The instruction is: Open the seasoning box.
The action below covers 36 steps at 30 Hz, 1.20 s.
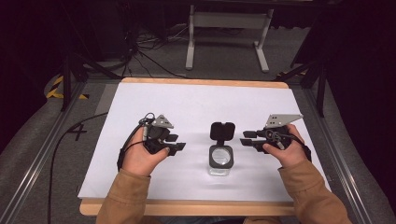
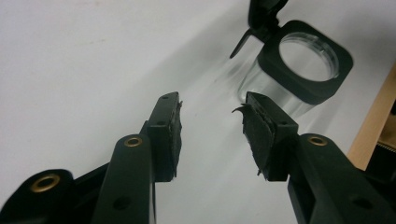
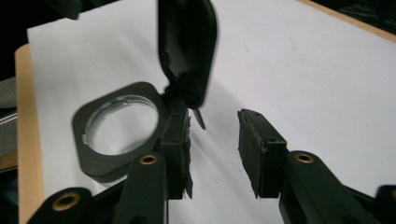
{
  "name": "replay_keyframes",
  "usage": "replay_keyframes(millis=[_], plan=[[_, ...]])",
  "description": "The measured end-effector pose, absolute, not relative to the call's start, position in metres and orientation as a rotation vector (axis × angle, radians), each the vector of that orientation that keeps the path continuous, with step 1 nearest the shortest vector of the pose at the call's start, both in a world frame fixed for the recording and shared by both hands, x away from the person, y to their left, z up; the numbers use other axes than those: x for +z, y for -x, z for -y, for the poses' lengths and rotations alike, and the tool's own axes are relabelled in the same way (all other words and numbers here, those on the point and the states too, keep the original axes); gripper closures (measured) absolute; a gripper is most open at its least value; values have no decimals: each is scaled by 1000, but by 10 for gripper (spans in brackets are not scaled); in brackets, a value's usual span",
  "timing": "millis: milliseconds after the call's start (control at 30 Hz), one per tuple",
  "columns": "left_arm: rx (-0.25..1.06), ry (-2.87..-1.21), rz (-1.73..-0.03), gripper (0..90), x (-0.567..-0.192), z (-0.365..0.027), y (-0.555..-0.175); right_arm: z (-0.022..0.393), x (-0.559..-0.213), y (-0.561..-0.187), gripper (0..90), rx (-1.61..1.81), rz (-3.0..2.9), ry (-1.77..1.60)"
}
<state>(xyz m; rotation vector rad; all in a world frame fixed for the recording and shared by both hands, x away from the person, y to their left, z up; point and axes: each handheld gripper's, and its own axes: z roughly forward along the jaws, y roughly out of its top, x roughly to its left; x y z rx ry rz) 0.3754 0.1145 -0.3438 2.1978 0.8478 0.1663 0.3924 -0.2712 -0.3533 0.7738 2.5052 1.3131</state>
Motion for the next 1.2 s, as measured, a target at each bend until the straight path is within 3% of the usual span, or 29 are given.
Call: replay_keyframes(millis=[500,767,1200], plan=[[166,-2240,-973,457,-381,-140,-403,301,-380,-422,431,1157,-2464,-951],[214,-2207,-1089,357,-402,-149,-415,313,-399,-432,411,1068,-2454,-1051],[41,-2288,-1109,325,-411,-133,-423,327,-414,-437,407,1016,-2468,-1161]])
